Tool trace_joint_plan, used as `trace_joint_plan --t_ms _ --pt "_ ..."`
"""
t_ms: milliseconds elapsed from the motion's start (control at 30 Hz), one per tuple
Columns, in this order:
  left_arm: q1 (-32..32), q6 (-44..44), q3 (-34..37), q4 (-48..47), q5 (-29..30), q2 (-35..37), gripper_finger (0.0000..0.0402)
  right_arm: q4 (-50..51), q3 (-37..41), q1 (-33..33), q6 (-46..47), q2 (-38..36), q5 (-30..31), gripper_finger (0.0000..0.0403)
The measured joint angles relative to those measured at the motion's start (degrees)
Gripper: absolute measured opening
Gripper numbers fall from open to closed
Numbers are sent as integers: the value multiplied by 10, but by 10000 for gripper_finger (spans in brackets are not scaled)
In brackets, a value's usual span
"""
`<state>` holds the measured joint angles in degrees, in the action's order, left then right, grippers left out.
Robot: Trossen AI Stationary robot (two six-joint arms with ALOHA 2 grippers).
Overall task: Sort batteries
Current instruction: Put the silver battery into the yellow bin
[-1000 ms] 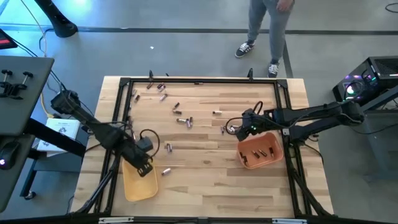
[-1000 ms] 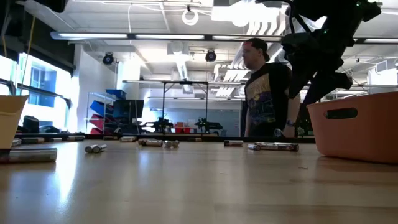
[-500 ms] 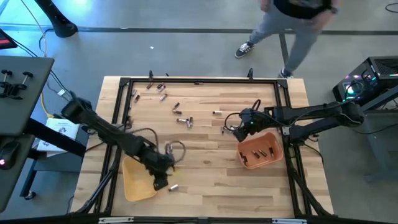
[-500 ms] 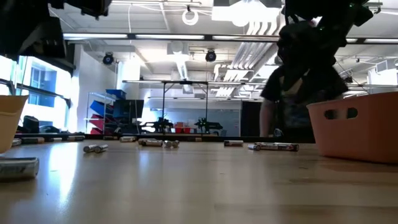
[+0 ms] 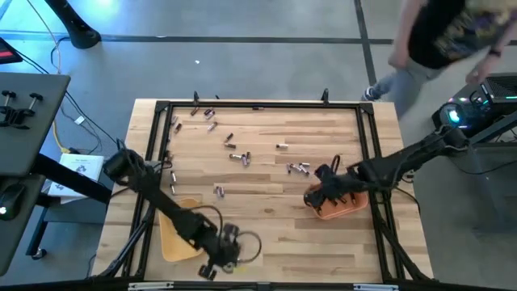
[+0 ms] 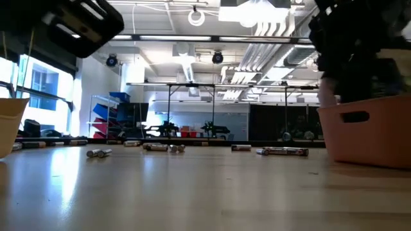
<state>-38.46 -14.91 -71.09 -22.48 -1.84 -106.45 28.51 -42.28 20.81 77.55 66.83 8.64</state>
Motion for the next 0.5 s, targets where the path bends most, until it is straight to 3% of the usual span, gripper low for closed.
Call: trace_joint_plan --t_ms 67,200,333,500 --pt "-16 27 4 68 -8 -18 12 0 0 26 44 0 28 232" --pt "-31 103 5 158 10 -56 5 1 0 61 97 0 63 232" --pt "-23 90 5 179 -23 -99 1 0 0 78 134 0 74 232" --pt "-18 110 5 207 -5 -125 1 0 0 83 136 0 77 232"
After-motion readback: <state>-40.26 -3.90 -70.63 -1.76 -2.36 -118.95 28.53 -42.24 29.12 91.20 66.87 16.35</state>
